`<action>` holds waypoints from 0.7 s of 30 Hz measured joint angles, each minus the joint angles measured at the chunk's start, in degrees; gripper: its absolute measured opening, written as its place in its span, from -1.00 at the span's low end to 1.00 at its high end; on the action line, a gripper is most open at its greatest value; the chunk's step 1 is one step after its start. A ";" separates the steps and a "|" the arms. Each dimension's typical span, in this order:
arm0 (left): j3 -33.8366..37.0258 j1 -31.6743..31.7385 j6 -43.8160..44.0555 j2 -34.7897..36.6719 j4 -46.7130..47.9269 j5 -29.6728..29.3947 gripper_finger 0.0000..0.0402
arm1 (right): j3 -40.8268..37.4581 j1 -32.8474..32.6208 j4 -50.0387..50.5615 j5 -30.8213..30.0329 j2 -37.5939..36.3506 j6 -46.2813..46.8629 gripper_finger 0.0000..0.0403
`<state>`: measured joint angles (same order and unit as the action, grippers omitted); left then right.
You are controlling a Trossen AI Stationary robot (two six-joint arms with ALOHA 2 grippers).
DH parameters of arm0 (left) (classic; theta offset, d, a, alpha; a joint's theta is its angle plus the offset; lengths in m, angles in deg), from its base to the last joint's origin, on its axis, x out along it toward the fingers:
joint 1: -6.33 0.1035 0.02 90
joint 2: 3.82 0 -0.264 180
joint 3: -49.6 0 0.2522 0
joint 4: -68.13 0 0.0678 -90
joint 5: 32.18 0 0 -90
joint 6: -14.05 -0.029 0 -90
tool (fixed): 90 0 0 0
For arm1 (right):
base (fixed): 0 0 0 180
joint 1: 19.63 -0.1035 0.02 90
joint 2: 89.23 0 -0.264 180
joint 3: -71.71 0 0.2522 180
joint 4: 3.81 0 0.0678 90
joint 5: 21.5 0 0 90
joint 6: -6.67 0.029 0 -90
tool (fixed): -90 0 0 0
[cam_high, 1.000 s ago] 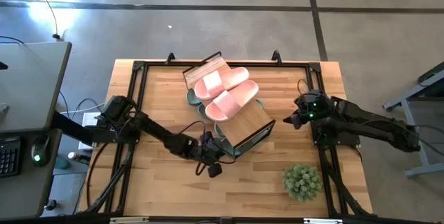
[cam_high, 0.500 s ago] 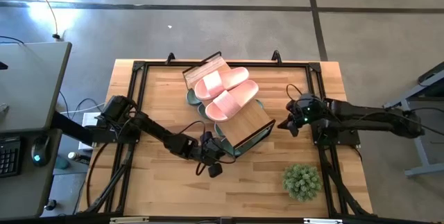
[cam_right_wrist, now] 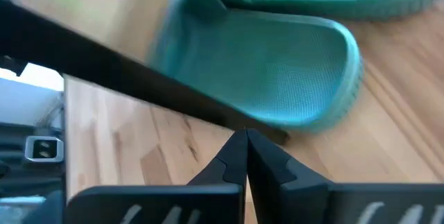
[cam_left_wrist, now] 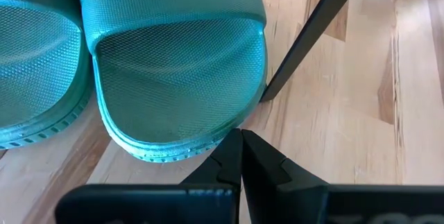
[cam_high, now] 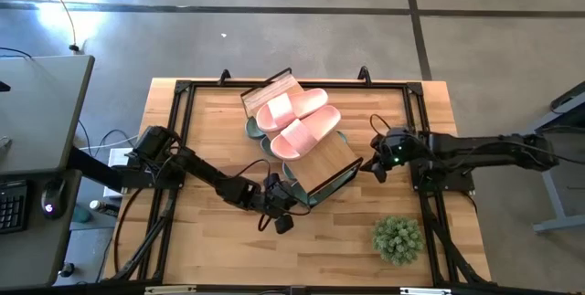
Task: Pick and place slides into the shelf
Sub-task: Adjust the slides on the shelf
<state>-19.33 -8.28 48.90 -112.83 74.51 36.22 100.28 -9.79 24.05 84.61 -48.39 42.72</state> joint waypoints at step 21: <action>0.00 1.49 -0.06 -0.22 -0.49 1.01 -1.00 | 0.00 -1.66 -2.65 -2.27 2.01 0.12 -1.00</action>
<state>-19.33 -6.79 48.84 -113.05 74.02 37.23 100.28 -11.45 21.40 82.34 -46.38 42.85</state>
